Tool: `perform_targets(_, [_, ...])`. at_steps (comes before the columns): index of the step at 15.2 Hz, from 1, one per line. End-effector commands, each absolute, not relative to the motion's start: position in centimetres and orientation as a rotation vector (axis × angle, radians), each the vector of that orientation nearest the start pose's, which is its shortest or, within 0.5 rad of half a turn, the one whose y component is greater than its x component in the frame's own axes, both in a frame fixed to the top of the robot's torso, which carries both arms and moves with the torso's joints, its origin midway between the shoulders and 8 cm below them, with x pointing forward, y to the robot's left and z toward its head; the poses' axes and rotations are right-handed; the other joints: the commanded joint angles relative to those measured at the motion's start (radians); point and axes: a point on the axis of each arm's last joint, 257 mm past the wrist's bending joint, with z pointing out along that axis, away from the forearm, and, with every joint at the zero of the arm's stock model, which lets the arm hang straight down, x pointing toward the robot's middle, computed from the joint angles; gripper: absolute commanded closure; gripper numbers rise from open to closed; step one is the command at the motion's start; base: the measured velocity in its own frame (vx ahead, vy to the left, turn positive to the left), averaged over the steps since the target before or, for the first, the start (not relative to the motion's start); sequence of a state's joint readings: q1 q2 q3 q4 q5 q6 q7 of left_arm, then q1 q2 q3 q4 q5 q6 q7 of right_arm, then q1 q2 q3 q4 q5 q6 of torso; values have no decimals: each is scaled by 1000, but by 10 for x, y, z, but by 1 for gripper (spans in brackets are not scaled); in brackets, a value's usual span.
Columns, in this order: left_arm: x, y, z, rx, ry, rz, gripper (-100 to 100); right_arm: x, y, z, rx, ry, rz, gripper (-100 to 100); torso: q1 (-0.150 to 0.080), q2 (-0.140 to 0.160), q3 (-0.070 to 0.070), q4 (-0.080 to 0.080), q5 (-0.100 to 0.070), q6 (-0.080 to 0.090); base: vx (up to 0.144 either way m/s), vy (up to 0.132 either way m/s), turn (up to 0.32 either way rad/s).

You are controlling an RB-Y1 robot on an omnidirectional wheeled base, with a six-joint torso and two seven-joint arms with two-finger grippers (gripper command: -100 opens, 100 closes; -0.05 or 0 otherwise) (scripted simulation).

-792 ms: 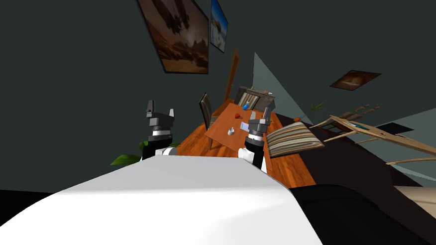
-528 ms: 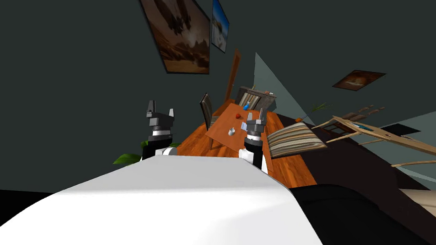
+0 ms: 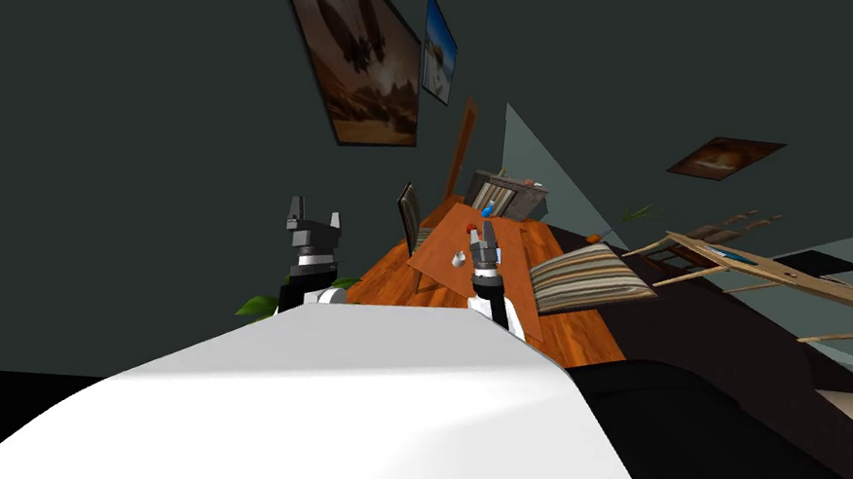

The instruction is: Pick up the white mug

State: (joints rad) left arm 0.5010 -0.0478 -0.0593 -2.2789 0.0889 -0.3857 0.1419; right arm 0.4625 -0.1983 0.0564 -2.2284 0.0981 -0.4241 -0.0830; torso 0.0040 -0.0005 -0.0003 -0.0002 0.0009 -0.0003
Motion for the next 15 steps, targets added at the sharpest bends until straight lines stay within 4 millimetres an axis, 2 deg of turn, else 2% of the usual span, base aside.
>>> perform_targets(1, [364, 275, 1, -905, 548, -1521, 0, 373, -231, -17, 555, 925, 1337, -100, 0, 0, 0, 0, 0, 0, 4, 41, 20])
perform_targets(2, [364, 275, 1, -905, 548, -1521, 0, 378, -225, -39, 544, 997, 1315, -100, -1, 0, 0, 0, 0, 0, 7, 48, 78])
perform_targets(3, [364, 275, 1, -905, 548, -1521, 0, 377, -224, -39, 535, 1007, 1313, -100, -1, 0, 0, 0, 0, 0, 8, 49, 79])
perform_targets(4, [364, 275, 1, -905, 548, -1521, 0, 380, -218, -58, 521, 1068, 1295, -100, -1, 0, 0, 0, 0, 0, 10, 63, 95])
perform_targets(5, [364, 275, 1, -905, 548, -1522, 0, 381, -219, -64, 514, 1093, 1286, -100, 0, 0, 0, 0, 0, 0, 12, 67, 78])
perform_targets(6, [364, 275, 1, -905, 548, -1521, 0, 381, -218, -65, 513, 1094, 1286, -100, 0, 0, 0, 0, 0, 0, 11, 45, 27])
perform_targets(7, [364, 275, 1, -905, 548, -1521, 0, 383, -214, -91, 502, 1169, 1258, -100, 0, 0, 0, 0, 0, 0, 18, 51, 69])
perform_targets(8, [364, 275, 1, -905, 548, -1521, 0, 382, -214, -92, 488, 1184, 1254, -100, 0, 0, 0, 0, 0, 0, 21, 55, 91])
perform_targets(9, [364, 275, 1, -905, 548, -1521, 0, 382, -208, -112, 470, 1244, 1233, -100, 0, -1, 0, 0, 0, 0, 22, 67, 148])
perform_targets(10, [364, 275, 1, -905, 548, -1522, 0, 383, -211, -121, 468, 1270, 1220, -100, 0, -1, -1, 0, 0, 0, 24, 71, 116])
perform_targets(11, [364, 275, 1, -905, 548, -1522, 0, 382, -211, -121, 461, 1278, 1218, -100, 1, -1, -1, 0, 0, 0, 20, 52, 22])
perform_targets(12, [364, 275, 1, -905, 548, -1521, 0, 381, -208, -145, 441, 1346, 1190, -100, 0, -1, -1, 0, 0, 0, 19, 59, 82])
perform_targets(13, [364, 275, 1, -905, 548, -1522, 0, 380, -211, -153, 430, 1374, 1177, -100, 0, -1, -1, 0, 0, 0, 22, 62, 100])
perform_targets(14, [364, 275, 1, -905, 548, -1521, 0, 376, -206, -173, 404, 1434, 1153, -100, 0, -1, -1, 0, 0, 0, 29, 70, 151])
perform_targets(15, [364, 275, 1, -905, 548, -1522, 0, 376, -212, -185, 401, 1467, 1133, -100, 1, -1, -1, 0, 0, 0, 32, 68, 118])
